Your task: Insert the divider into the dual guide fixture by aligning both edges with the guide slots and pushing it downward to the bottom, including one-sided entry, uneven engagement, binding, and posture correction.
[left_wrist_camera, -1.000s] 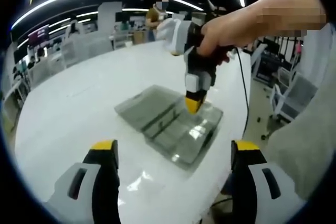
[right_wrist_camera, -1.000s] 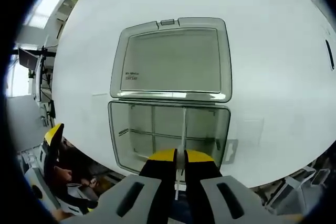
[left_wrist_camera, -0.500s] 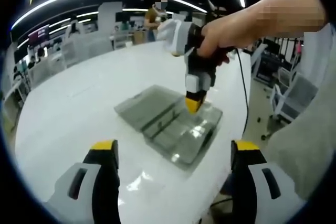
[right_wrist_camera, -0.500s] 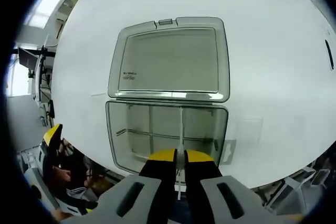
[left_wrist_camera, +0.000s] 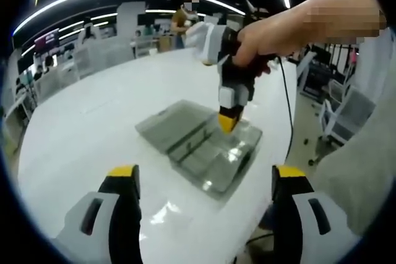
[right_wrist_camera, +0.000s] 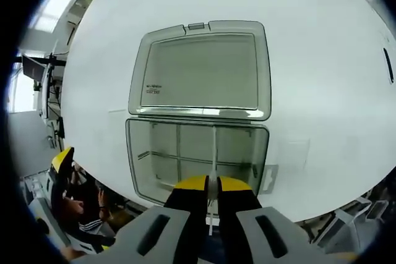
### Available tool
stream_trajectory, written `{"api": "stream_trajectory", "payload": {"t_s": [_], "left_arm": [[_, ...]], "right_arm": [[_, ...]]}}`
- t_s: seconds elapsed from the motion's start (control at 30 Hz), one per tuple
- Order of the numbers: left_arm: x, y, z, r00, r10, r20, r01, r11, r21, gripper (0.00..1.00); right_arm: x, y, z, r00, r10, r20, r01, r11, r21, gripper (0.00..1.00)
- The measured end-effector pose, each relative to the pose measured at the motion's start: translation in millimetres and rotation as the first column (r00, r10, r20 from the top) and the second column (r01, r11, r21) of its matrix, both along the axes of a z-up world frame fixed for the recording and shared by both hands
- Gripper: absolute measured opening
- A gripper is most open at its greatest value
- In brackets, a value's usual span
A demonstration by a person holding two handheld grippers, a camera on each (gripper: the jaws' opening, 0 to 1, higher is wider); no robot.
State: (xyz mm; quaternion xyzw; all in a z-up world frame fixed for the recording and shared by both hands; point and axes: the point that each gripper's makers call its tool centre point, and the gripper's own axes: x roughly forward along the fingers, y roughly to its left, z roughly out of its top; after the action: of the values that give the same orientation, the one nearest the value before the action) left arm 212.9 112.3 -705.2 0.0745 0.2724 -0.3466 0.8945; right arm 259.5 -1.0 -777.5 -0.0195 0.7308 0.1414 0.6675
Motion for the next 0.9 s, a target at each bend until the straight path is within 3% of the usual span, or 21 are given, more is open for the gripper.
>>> {"api": "stream_trajectory", "payload": {"t_s": [0.9], "left_arm": [[-3.4,-4.0,0.5,1.000,0.004,0.002,-0.004,1.000,0.006,0.86]], "right_arm": [[-0.2,-1.0,1.5,1.000,-0.005,0.004,0.005,1.000,0.012,0.00]]}}
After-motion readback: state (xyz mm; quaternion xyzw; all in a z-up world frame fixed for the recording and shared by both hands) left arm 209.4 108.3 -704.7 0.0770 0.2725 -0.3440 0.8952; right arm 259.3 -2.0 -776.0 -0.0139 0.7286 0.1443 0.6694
